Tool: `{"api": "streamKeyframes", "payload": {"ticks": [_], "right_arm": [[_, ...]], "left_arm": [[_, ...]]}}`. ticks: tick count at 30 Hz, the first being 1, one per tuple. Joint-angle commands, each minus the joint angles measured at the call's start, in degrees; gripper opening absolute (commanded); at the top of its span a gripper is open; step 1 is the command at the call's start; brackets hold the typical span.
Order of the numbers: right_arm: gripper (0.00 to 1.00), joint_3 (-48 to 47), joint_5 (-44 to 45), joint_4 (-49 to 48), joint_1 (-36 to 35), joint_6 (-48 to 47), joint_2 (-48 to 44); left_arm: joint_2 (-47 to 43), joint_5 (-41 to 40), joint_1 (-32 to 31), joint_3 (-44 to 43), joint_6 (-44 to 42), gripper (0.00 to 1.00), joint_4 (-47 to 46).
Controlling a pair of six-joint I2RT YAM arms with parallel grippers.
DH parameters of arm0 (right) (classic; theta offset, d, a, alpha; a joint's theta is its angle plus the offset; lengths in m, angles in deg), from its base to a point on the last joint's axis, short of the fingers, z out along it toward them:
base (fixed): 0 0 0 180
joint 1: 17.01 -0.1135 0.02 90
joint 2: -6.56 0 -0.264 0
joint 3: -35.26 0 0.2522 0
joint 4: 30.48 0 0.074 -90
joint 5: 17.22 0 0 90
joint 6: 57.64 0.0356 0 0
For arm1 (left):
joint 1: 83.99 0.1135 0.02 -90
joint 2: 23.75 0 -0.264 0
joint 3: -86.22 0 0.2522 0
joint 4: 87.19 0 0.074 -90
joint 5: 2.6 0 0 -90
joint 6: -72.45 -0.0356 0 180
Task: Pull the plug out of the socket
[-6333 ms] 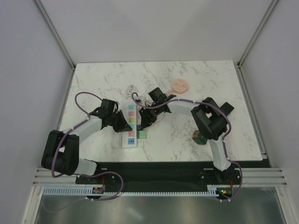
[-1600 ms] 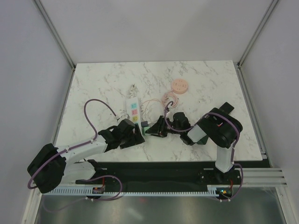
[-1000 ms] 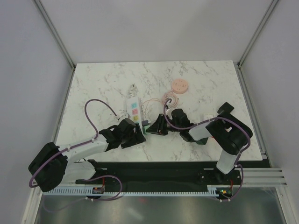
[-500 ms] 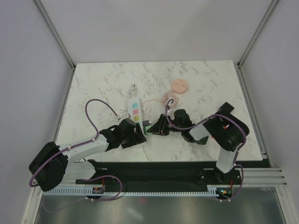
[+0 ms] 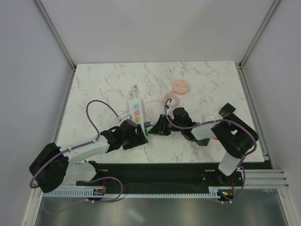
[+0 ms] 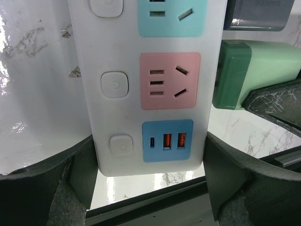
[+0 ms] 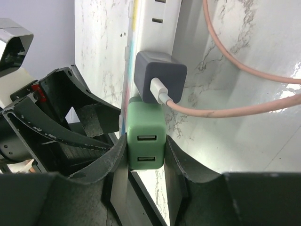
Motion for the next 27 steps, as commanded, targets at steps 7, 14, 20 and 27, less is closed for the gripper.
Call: {"api": "streamKeyframes", "payload": {"ticks": [7,14,20,27], "right_arm": [[0.00,4.8,-6.6,-13.3,1.2,5.2,4.6],[0.00,6.0,-8.0,-18.3,1.6,6.1,6.7],[0.00,2.0,6.2,11.4,0.7,-9.0,-2.5],[0.00,8.2,-8.1,-12.3,4.2,4.1,2.2]], "left_arm": [[2.6,-1.2,0.2,3.5,2.0,0.02,6.3],[2.1,-1.1,0.2,3.7,2.1,0.02,6.3],[2.0,-1.1,0.3,3.7,2.2,0.02,6.3],[2.1,-0.9,0.3,3.8,2.2,0.02,6.4]]}}
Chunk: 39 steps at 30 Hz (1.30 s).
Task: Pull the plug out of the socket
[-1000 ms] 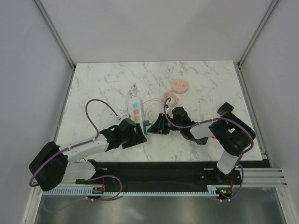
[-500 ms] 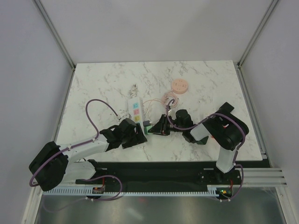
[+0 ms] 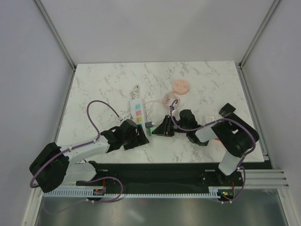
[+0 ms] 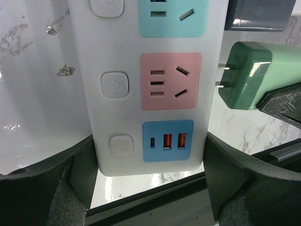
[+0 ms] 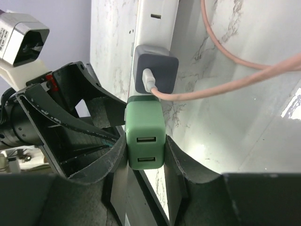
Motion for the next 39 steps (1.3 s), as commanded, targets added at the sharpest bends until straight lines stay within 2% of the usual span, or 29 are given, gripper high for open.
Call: {"api": "streamKeyframes", "payload": {"ticks": [1,4,7,10,14,17,20,24,28,31,35,38,39], "right_arm": [[0.00,3.8,-5.4,-7.7,1.2,4.3,3.6],[0.00,4.4,-6.6,-13.3,1.1,7.1,5.7],[0.00,4.0,-5.0,-8.4,1.1,3.9,2.8],[0.00,3.3,-2.3,1.9,1.4,-1.6,-2.4],[0.00,1.1,4.1,22.4,1.5,-11.1,-11.1],[0.00,-0.8,13.6,36.5,1.8,-19.5,-17.4],[0.00,-0.2,17.9,43.9,5.0,-23.5,-21.8],[0.00,1.8,15.8,46.5,14.3,-26.0,-25.0],[0.00,1.7,11.7,47.9,20.7,-27.6,-23.2],[0.06,0.9,9.3,48.0,24.6,-28.5,-20.8],[0.16,-0.3,8.4,48.1,26.3,-29.0,-19.4],[0.27,-0.6,9.1,49.0,27.4,-29.5,-19.6],[0.35,-0.7,9.8,49.4,27.5,-29.7,-19.8]], "left_arm": [[2.0,-2.4,0.3,3.6,2.1,0.02,7.5],[2.1,-2.4,0.3,3.5,2.0,0.02,7.6],[2.0,-2.4,0.3,3.5,2.0,0.02,7.6],[1.9,-2.5,0.3,3.5,1.9,0.02,7.6],[2.1,-2.5,0.3,3.4,1.7,0.02,7.6],[1.7,-2.5,0.3,3.3,1.3,0.02,7.6],[1.1,-2.8,0.3,3.1,1.0,0.02,8.0],[0.5,-3.1,0.3,2.8,0.8,0.02,8.3],[0.6,-2.9,0.3,2.6,0.4,0.02,8.2],[0.6,-3.0,0.3,2.5,0.1,0.02,8.3],[0.3,-2.9,0.3,2.5,0.1,0.02,8.3],[0.1,-3.0,0.3,2.6,0.0,0.02,8.3],[-0.1,-3.0,0.3,2.6,0.0,0.02,8.3]]}}
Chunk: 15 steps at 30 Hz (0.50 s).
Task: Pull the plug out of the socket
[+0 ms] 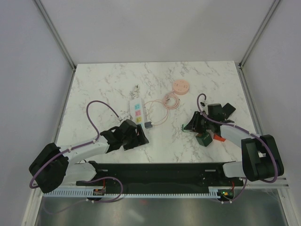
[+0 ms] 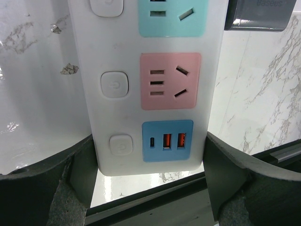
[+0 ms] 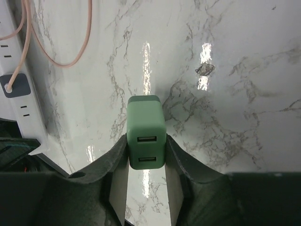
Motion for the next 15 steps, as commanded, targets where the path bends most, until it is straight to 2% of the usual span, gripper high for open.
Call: {"api": "streamKeyframes", "payload": {"ticks": [1,3,6,15], "right_arm": [[0.42,-0.9,3.9,4.2,1.1,-3.4,-0.1],[0.55,-0.6,4.0,4.2,1.0,-4.0,-1.1],[0.68,-0.7,4.8,4.5,1.0,-4.0,-2.7],[0.77,-3.1,3.4,6.1,0.9,-4.6,-8.4]], "left_arm": [[0.4,-3.0,0.3,2.5,-0.3,0.02,8.2],[0.7,-3.1,0.3,2.5,-0.4,0.02,8.1],[1.0,-3.0,0.3,2.3,-0.4,0.02,8.1],[1.1,-2.6,0.3,2.2,-0.3,0.02,8.1]]}}
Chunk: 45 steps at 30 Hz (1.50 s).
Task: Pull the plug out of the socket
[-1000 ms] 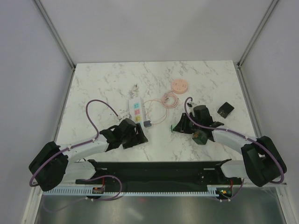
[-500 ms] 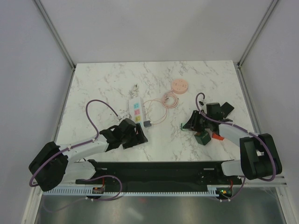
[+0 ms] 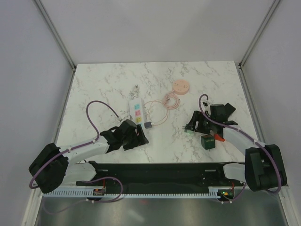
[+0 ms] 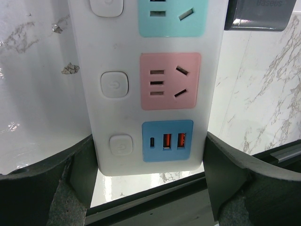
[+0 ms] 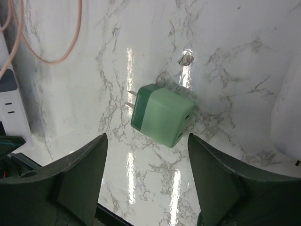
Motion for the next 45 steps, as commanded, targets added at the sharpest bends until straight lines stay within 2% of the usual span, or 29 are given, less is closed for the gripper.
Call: {"api": "streamKeyframes", "payload": {"ticks": [1,4,9,14,18,27,30,34,41,45], "right_arm": [[0.77,-3.1,-0.5,0.1,-0.3,-0.4,-3.3],[0.77,-4.0,-0.4,-0.5,-2.6,1.5,-4.5],[0.80,-2.7,2.9,-6.7,-11.5,8.7,-5.3],[0.85,1.6,4.0,-25.4,-19.3,23.6,-3.5],[0.93,2.9,6.4,-40.4,-25.5,30.4,3.7],[0.96,-2.2,12.2,-52.0,-33.3,36.6,18.8],[0.93,-3.9,12.5,-53.7,-34.0,37.0,22.2],[0.82,-6.3,12.4,-54.3,-34.4,37.5,27.2],[0.70,-7.7,13.7,-56.5,-34.6,37.8,30.8],[0.58,-8.4,13.3,-57.2,-34.6,37.8,32.0]], "left_arm": [[1.2,-2.5,0.3,2.1,-0.2,0.02,7.8],[1.2,-2.3,0.3,2.1,-0.2,0.02,7.7],[1.0,-2.1,0.3,2.3,-0.1,0.02,7.7],[1.1,-1.9,0.3,2.3,0.1,0.02,7.7],[0.6,-1.9,0.3,2.5,0.2,0.02,7.6],[-0.1,-1.9,0.3,2.8,0.3,0.02,7.6],[-0.2,-1.7,0.3,2.8,0.3,0.02,7.7],[-0.3,-1.8,0.3,3.0,0.5,0.02,7.6],[-0.3,-1.5,0.3,2.8,0.6,0.02,7.6],[-0.3,-1.4,0.3,2.9,0.6,0.02,7.7]]}}
